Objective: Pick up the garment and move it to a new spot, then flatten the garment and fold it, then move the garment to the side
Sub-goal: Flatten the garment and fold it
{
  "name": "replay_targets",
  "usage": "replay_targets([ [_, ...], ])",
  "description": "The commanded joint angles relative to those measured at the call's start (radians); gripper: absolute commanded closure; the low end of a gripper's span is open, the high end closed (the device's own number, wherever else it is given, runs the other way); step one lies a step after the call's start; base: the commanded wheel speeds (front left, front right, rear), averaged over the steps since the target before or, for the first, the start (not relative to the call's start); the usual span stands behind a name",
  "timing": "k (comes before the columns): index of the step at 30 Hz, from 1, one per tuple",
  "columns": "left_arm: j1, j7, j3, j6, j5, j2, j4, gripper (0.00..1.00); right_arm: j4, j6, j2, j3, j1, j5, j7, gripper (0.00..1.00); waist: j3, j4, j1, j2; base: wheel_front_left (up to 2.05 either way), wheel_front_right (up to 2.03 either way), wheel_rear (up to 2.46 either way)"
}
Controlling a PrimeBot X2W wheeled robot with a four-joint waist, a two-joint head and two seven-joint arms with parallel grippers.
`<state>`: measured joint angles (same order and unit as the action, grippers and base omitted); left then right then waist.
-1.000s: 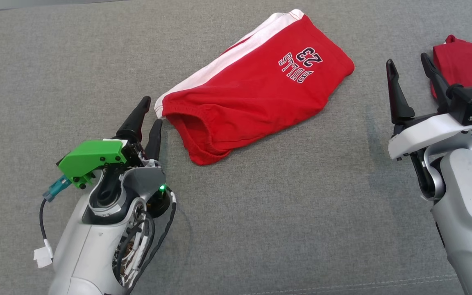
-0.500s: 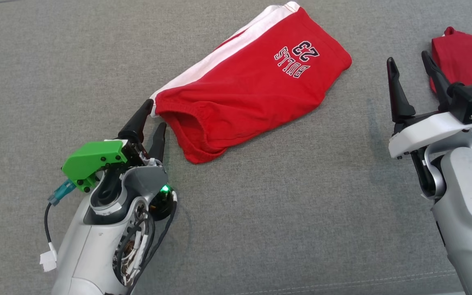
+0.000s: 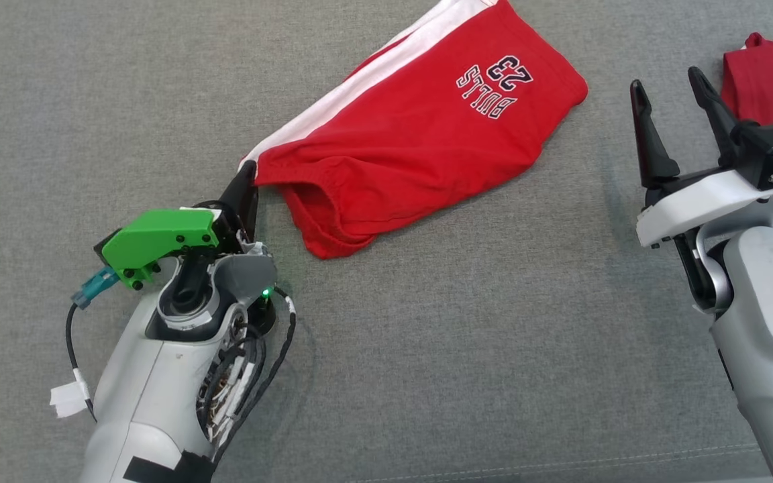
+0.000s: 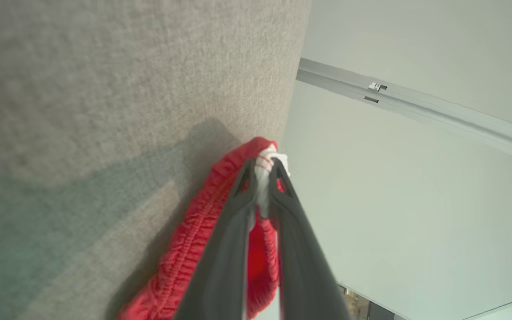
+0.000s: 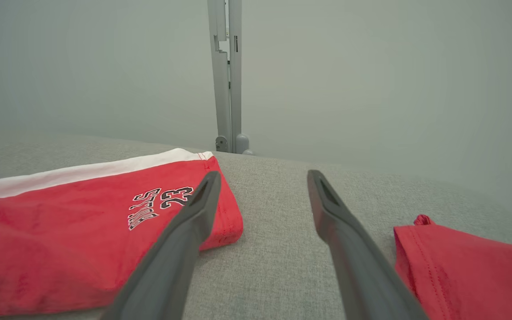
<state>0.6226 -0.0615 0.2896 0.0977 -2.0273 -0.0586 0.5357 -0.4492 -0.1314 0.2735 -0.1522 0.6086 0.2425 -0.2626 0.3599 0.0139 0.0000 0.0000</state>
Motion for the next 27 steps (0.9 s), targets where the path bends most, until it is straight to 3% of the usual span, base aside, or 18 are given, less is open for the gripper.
replay_targets([
  [1,0.017,-0.003,0.021,-0.023,0.044,-0.017,0.011,1.0,0.004,0.002,0.009,-0.009,0.022,0.001,-0.002,0.0,0.009,0.016,0.0,0.0,0.0,0.0,0.0],
  [6,0.038,-0.035,0.096,-0.07,0.169,-0.051,0.016,1.0,-0.007,0.002,0.015,-0.03,0.06,-0.006,-0.002,0.0,0.021,0.045,0.0,0.0,0.0,0.0,0.0],
  [9,0.068,-0.073,0.228,-0.104,0.37,-0.104,0.005,1.0,-0.043,0.002,0.017,-0.053,0.111,-0.014,-0.002,0.0,0.036,0.067,0.0,0.0,0.0,0.0,0.0],
  [13,0.111,-0.108,0.35,-0.093,0.54,-0.124,-0.001,1.0,-0.164,0.002,0.011,-0.105,0.224,0.01,-0.001,0.0,0.066,0.1,0.0,0.0,0.0,0.0,0.0],
  [20,0.165,-0.134,0.432,-0.086,0.658,-0.108,-0.01,1.0,-0.442,0.002,0.02,-0.198,0.488,0.069,0.149,0.0,0.127,0.171,0.0,0.0,0.0,0.0,0.0],
  [27,0.191,-0.152,0.475,-0.095,0.722,-0.094,-0.025,1.0,-0.612,0.002,0.028,-0.297,0.646,0.111,0.274,0.0,0.17,0.23,0.0,0.0,0.0,0.0,0.0],
])
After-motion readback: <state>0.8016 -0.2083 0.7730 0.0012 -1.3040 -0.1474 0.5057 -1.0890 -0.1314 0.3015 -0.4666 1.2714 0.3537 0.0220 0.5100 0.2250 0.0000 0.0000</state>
